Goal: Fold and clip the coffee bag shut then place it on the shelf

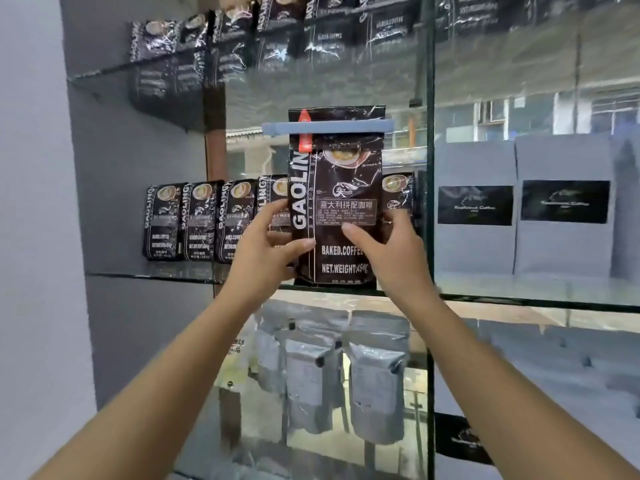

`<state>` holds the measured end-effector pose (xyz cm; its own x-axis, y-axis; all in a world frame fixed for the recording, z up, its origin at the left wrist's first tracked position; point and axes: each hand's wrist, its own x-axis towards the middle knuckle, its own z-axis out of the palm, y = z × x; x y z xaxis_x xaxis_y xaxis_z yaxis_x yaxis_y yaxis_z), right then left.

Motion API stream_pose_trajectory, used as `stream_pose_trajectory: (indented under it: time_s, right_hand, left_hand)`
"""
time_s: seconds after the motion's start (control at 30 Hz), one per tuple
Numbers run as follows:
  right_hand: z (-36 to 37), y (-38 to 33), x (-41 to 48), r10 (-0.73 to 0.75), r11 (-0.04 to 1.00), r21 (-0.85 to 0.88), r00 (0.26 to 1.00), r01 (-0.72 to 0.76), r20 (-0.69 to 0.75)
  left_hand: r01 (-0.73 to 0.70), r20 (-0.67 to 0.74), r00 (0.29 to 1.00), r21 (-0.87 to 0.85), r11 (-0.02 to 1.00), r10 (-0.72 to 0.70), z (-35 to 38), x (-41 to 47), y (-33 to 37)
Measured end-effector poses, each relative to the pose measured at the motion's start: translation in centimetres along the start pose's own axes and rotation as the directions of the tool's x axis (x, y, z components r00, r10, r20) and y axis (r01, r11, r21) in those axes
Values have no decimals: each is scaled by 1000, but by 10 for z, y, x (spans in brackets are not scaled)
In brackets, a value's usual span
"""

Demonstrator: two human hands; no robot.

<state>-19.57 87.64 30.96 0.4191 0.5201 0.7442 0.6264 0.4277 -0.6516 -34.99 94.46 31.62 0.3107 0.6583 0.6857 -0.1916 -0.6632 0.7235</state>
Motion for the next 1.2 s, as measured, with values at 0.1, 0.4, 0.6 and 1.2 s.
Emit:
stream_pose_trajectory:
  time_s: [0.1,0.4,0.6,1.2]
  right_hand:
    - [24,16,42,29,1000,-11,999,-29,22]
    - [62,72,100,215,959,-199,976,-203,39]
    - [74,97,116,280,926,-276,959,-257,47]
    - [88,102,117,266,703,-637,947,-317,-177]
  left_hand:
    - [6,25,1000,32,999,-7,-10,42,-21]
    - [123,126,983,66,990,-131,-5,126,-101]
    - [157,171,970,92,983,-171,1,148,-135]
    - [165,173,964,210,964,-203,3,158,-146]
